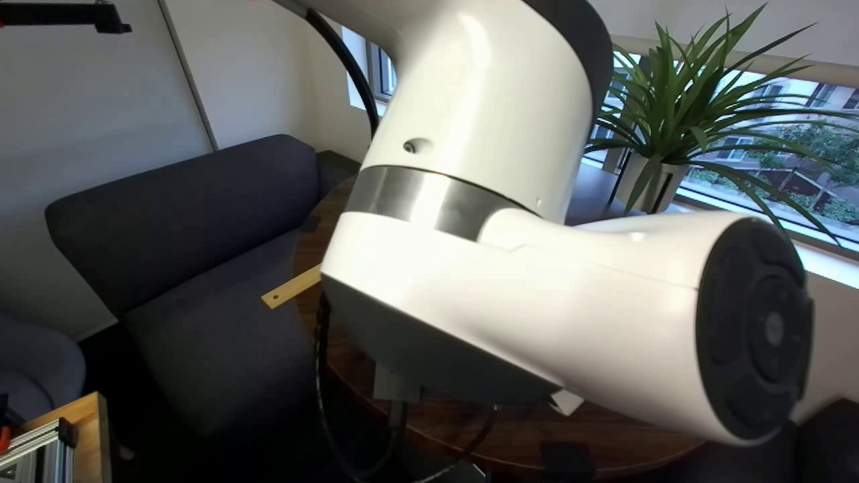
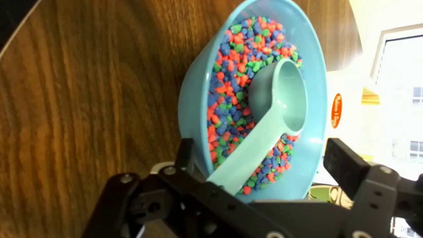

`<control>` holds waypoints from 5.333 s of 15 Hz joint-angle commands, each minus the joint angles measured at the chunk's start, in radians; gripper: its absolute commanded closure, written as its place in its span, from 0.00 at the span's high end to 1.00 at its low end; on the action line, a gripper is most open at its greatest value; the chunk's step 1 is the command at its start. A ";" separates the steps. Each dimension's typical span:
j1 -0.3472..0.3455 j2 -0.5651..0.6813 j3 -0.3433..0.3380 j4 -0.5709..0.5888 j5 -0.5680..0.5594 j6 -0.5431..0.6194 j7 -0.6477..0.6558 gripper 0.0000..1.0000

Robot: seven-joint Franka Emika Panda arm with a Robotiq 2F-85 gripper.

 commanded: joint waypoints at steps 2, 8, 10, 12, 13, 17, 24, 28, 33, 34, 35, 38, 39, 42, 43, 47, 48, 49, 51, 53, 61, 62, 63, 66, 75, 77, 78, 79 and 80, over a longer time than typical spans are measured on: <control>-0.014 0.036 -0.006 0.031 0.033 -0.018 -0.080 1.00; -0.052 0.085 -0.020 0.088 0.074 -0.019 -0.185 1.00; -0.062 0.099 -0.019 0.102 0.102 -0.039 -0.200 0.99; -0.067 0.107 -0.019 0.113 0.106 -0.064 -0.203 1.00; -0.065 0.106 -0.020 0.116 0.094 -0.070 -0.191 1.00; -0.058 0.094 -0.022 0.108 0.073 -0.050 -0.180 1.00; -0.058 0.094 -0.022 0.108 0.073 -0.050 -0.180 1.00; -0.056 0.090 -0.020 0.107 0.080 -0.043 -0.188 1.00; -0.015 0.022 0.000 0.087 -0.038 0.020 -0.311 1.00; -0.009 0.015 0.006 0.091 -0.066 0.007 -0.334 1.00; -0.004 0.016 0.013 0.100 -0.094 -0.015 -0.359 1.00; 0.007 0.029 0.028 0.116 -0.136 -0.015 -0.410 1.00; 0.008 0.032 0.029 0.115 -0.131 0.007 -0.411 1.00; 0.003 0.025 0.027 0.112 -0.113 -0.009 -0.389 1.00; 0.002 0.025 0.027 0.112 -0.113 -0.009 -0.389 1.00; 0.004 0.034 0.023 0.133 -0.135 -0.006 -0.356 1.00; 0.003 0.036 0.019 0.140 -0.149 -0.010 -0.341 1.00; 0.003 0.037 0.015 0.145 -0.172 -0.006 -0.320 1.00; 0.007 0.037 0.009 0.145 -0.240 0.019 -0.274 1.00; 0.004 0.042 0.011 0.145 -0.296 -0.013 -0.242 1.00; -0.018 0.093 0.026 0.181 -0.261 -0.178 -0.248 0.97; -0.020 0.096 0.025 0.186 -0.252 -0.171 -0.245 0.94; -0.025 0.100 0.026 0.190 -0.234 -0.164 -0.251 0.96; -0.036 0.103 0.024 0.206 -0.191 -0.168 -0.240 0.95; -0.053 0.125 0.011 0.265 -0.150 -0.286 -0.165 1.00; -0.054 0.131 0.010 0.271 -0.152 -0.300 -0.146 1.00; -0.053 0.134 0.011 0.271 -0.148 -0.305 -0.144 1.00; -0.052 0.135 0.013 0.268 -0.143 -0.302 -0.144 1.00; -0.048 0.135 0.016 0.261 -0.137 -0.288 -0.147 1.00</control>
